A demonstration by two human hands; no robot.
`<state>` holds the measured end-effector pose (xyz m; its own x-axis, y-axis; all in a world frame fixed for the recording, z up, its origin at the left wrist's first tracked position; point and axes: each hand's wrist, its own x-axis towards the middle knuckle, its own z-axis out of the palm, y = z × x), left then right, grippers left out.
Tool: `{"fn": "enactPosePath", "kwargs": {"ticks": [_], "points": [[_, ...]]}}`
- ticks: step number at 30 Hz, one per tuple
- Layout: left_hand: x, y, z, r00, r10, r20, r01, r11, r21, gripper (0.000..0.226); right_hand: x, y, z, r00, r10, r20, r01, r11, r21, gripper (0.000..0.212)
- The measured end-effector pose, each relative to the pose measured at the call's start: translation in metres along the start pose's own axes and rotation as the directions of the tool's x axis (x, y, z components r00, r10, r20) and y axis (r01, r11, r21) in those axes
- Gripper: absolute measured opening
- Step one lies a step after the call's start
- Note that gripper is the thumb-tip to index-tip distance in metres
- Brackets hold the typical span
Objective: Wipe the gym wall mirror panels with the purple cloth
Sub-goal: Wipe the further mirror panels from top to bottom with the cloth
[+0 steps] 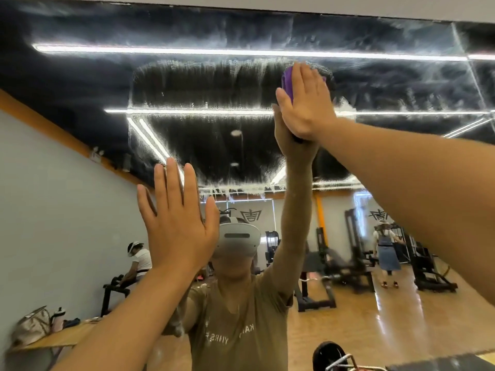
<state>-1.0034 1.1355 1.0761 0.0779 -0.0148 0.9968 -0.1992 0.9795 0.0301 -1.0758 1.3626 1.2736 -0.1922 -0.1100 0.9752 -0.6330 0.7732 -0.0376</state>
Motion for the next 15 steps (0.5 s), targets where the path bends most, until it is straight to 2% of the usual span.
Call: {"fn": "enactPosePath", "kwargs": {"ticks": [3,6,11,15], "points": [[0.0,0.0,0.0,1.0,0.002,0.005,-0.002,1.0,-0.005,0.07,-0.037,0.004,0.006,0.995,-0.097,0.0,0.097,0.995,0.007,0.067],[0.0,-0.001,0.0,1.0,0.002,0.006,-0.002,1.0,-0.018,0.07,-0.108,0.01,0.02,0.977,-0.211,-0.01,0.211,0.977,0.028,0.071],[0.0,0.001,0.0,1.0,0.009,-0.001,-0.009,1.0,-0.014,0.069,-0.236,0.024,0.046,0.946,-0.312,0.09,0.311,0.95,0.024,0.07],[-0.001,0.0,0.0,1.0,0.01,-0.002,-0.01,1.0,-0.013,0.069,-0.272,0.028,0.046,0.917,-0.372,0.145,0.38,0.924,-0.034,0.07]]}}
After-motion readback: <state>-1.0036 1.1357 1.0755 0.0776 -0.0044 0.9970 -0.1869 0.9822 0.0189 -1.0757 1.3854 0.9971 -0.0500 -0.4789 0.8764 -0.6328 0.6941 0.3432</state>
